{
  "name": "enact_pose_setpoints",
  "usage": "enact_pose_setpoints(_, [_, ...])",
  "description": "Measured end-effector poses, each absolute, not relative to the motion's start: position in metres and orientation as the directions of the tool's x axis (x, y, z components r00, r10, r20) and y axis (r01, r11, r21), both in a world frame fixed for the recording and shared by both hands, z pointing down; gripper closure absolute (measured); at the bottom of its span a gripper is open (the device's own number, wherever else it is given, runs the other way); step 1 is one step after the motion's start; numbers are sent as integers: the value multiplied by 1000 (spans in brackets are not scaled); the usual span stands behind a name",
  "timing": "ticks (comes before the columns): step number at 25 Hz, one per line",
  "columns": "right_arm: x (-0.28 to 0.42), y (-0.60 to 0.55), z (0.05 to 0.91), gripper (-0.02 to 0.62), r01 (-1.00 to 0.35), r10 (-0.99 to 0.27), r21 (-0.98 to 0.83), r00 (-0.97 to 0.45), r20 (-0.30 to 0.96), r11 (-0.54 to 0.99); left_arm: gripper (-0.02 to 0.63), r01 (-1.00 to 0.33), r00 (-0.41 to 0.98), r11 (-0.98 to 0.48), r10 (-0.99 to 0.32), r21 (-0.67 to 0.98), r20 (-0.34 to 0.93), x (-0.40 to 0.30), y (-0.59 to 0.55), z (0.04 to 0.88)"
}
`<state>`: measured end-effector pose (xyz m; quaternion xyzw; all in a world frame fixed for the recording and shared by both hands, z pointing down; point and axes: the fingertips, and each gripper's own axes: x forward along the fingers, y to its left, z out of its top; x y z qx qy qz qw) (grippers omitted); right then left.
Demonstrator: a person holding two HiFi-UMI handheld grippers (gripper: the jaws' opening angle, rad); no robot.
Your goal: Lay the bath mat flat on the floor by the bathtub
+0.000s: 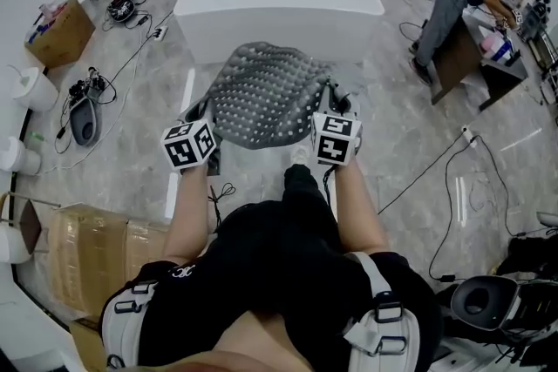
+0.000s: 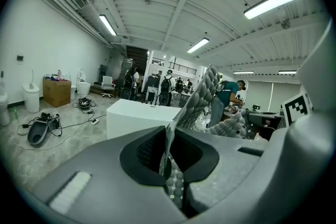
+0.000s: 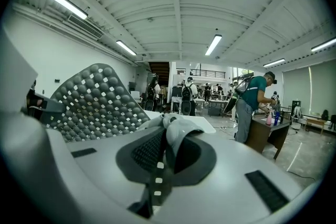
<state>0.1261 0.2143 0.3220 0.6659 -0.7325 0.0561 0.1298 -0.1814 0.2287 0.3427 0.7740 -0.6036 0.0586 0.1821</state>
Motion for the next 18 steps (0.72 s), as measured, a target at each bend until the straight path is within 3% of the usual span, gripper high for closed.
enact_pose_setpoints(8, [133,123,334,574,-991,-968,60,-105,229,122,588,-963,242,-185,-912,195,331,-181,147,358])
enact_pose_setpoints(18, [171,-27,350,574,-993,-946,23,-105,308,118,588,-965,243,-181,-885,189,396,-143,-5,366])
